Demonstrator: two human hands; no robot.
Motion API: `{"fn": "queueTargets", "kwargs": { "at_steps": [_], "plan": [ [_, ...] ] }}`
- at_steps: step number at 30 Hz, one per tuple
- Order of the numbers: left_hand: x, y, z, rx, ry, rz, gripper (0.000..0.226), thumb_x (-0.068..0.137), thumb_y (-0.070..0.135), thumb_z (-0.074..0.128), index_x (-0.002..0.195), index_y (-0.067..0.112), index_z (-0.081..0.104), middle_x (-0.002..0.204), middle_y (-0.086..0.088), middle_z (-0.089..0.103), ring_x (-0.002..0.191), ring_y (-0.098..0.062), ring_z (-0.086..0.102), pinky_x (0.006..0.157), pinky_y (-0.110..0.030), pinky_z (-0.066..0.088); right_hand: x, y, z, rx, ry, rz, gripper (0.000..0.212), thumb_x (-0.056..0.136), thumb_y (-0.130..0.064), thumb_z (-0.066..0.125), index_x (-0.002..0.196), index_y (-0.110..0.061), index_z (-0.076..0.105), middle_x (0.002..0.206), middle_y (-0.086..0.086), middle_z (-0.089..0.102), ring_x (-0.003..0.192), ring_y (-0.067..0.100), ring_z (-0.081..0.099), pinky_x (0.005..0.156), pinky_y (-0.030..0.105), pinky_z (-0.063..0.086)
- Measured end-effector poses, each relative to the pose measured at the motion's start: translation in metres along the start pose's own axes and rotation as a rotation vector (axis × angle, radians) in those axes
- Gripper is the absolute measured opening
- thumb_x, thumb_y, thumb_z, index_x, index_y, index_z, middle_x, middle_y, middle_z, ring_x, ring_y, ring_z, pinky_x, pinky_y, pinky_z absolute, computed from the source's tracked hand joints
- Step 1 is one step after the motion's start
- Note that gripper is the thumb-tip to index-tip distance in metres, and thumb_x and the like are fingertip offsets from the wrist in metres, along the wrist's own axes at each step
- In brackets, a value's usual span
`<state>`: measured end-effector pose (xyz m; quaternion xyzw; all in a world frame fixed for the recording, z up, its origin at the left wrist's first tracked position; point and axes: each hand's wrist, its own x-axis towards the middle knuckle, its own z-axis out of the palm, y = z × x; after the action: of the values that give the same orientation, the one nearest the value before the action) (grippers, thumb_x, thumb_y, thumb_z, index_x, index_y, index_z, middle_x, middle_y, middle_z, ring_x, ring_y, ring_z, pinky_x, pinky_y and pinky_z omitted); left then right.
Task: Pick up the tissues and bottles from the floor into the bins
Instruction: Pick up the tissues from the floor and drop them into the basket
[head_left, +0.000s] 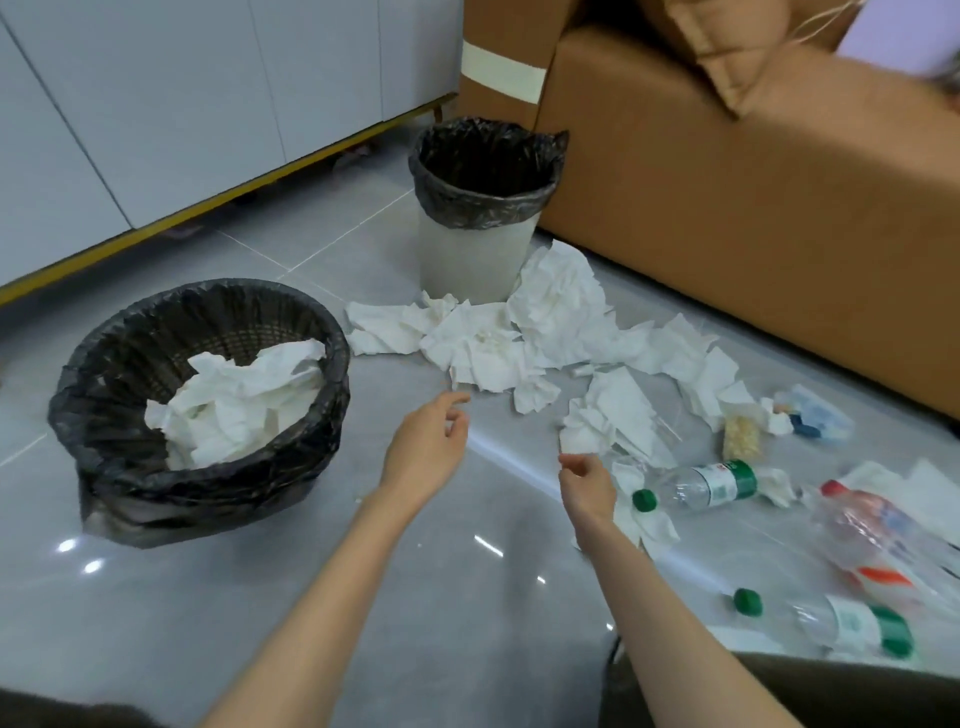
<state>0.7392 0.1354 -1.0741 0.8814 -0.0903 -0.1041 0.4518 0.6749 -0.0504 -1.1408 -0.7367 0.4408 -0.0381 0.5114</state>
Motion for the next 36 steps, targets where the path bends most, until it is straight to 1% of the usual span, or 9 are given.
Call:
{"fn": "queueTargets", "kwargs": {
  "at_steps": [4,6,9,15,20,25,27,32,36],
  "plan": [
    [-0.007,-0.006,0.037,0.012,-0.114,-0.043,0.032,0.094,0.020,0.048,0.125,0.024,0.056,0.096,0.012,0.058,0.104,-0.019,0.062,0.092,-0.031,0.047,0.001,0.046,-0.030,-0.212,0.148,-0.040,0.030,0.089,-0.004,0.048,0.116,-0.012,0.058,0.124,0.009,0.052,0.107,0.025,0.052,0.084,0.033,0.043],
    [-0.009,-0.007,0.051,0.015,-0.152,-0.040,0.032,0.094,0.019,0.048,0.125,0.023,0.057,0.100,0.009,0.061,0.104,-0.019,0.062,0.092,-0.029,0.045,0.003,0.062,-0.040,-0.359,0.161,-0.094,0.031,0.088,-0.004,0.051,0.118,-0.012,0.055,0.129,0.012,0.045,0.118,0.028,0.044,0.090,0.038,0.041],
    [-0.010,-0.006,0.073,0.010,-0.212,-0.040,0.033,0.094,0.018,0.048,0.126,0.021,0.056,0.111,0.001,0.064,0.105,-0.020,0.061,0.089,-0.025,0.043,0.006,0.081,-0.056,-0.373,0.153,-0.050,0.039,0.086,-0.004,0.053,0.124,-0.010,0.051,0.136,0.015,0.037,0.123,0.032,0.039,0.093,0.039,0.041],
    [-0.010,-0.006,0.102,0.027,-0.302,-0.035,0.033,0.095,0.021,0.046,0.126,0.024,0.055,0.110,0.006,0.062,0.106,-0.017,0.059,0.091,-0.030,0.046,0.016,0.101,-0.066,-0.449,-0.128,0.064,0.060,0.086,-0.010,0.054,0.142,-0.014,0.036,0.148,0.012,0.031,0.133,0.032,0.035,0.107,0.036,0.032],
    [-0.013,-0.008,0.117,0.092,-0.318,0.016,0.033,0.095,0.020,0.045,0.127,0.023,0.055,0.109,0.007,0.062,0.105,-0.017,0.060,0.088,-0.028,0.045,0.006,0.113,-0.054,-0.673,-0.275,-0.139,0.050,0.088,-0.010,0.048,0.138,-0.014,0.044,0.141,0.009,0.038,0.130,0.033,0.035,0.104,0.034,0.033],
    [-0.016,-0.022,0.121,0.192,-0.329,0.033,0.034,0.094,0.017,0.046,0.127,0.023,0.055,0.119,0.001,0.061,0.105,-0.019,0.059,0.091,-0.033,0.047,-0.006,0.108,-0.031,-0.719,-0.441,-0.300,0.049,0.091,-0.006,0.042,0.139,-0.019,0.044,0.150,0.001,0.030,0.137,0.025,0.022,0.108,0.037,0.032],
    [-0.018,-0.030,0.121,0.254,-0.346,0.011,0.035,0.095,0.019,0.046,0.129,0.025,0.053,0.123,0.002,0.059,0.108,-0.019,0.057,0.093,-0.033,0.046,-0.008,0.105,-0.023,-0.708,-0.484,-0.332,0.049,0.090,-0.006,0.042,0.136,-0.022,0.048,0.149,-0.002,0.036,0.135,0.023,0.027,0.106,0.034,0.034],
    [-0.033,-0.045,0.123,0.402,-0.388,-0.089,0.048,0.091,0.025,0.052,0.138,0.023,0.042,0.139,-0.004,0.041,0.125,-0.025,0.043,0.096,-0.037,0.042,-0.004,0.092,-0.023,-0.530,-0.226,-0.314,0.031,0.089,-0.010,0.044,0.112,-0.018,0.063,0.120,0.002,0.057,0.115,0.022,0.048,0.084,0.031,0.044],
    [-0.045,-0.053,0.131,0.462,-0.453,-0.155,0.069,0.082,0.039,0.063,0.142,0.024,0.033,0.139,-0.004,0.034,0.129,-0.025,0.035,0.095,-0.037,0.041,0.003,0.089,-0.025,-0.416,-0.148,-0.239,0.027,0.089,-0.013,0.048,0.112,-0.016,0.060,0.120,0.001,0.057,0.110,0.021,0.051,0.086,0.034,0.046]
  ]
}}
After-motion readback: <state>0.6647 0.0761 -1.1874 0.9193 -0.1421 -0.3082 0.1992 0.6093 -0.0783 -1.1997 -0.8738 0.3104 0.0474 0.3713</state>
